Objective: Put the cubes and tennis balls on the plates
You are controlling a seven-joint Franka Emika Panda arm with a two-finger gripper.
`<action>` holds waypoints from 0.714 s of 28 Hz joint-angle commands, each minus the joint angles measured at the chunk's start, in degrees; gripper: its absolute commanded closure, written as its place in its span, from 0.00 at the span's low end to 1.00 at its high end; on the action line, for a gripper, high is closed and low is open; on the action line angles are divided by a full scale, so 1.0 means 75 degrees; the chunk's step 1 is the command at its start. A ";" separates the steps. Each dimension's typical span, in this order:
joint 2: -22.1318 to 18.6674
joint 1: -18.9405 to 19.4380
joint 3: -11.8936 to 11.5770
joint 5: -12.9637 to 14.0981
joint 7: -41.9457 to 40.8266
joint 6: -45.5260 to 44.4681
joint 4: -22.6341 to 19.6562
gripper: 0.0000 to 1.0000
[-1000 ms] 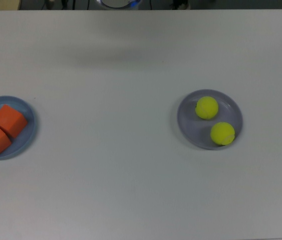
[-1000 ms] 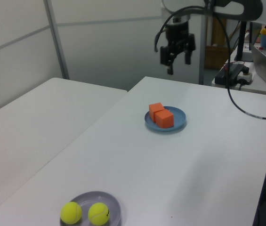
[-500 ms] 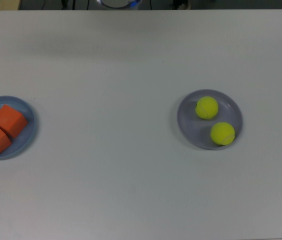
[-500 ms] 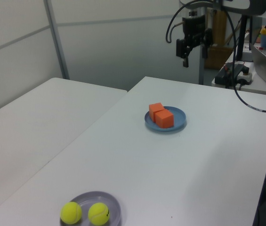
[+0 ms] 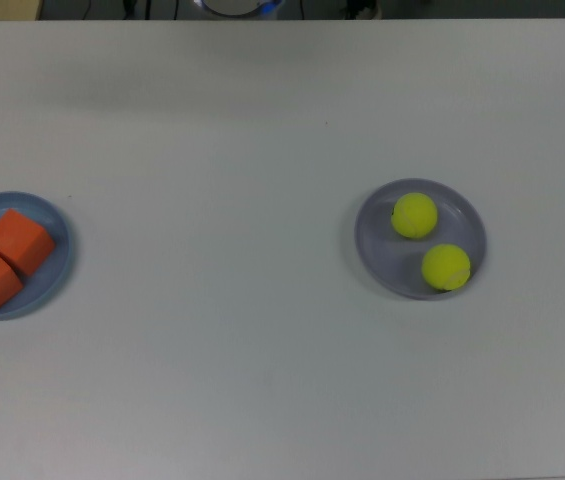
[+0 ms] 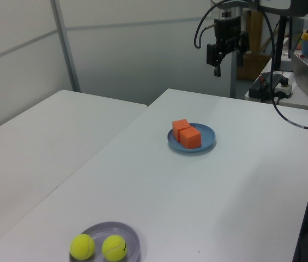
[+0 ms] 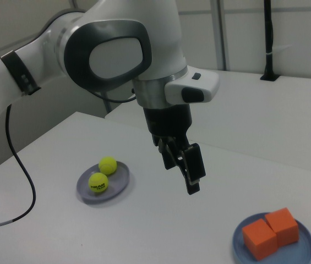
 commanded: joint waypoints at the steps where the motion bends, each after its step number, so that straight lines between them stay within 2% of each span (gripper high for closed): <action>1: -0.0285 -0.0021 0.0002 0.0217 -0.0125 -0.0064 -0.0224 0.00; 7: -0.0321 -0.0021 0.0002 0.0369 -0.0125 -0.0275 -0.0235 0.00; 20: -0.0321 0.0003 0.0026 0.0392 -0.0125 -0.0322 -0.0224 0.00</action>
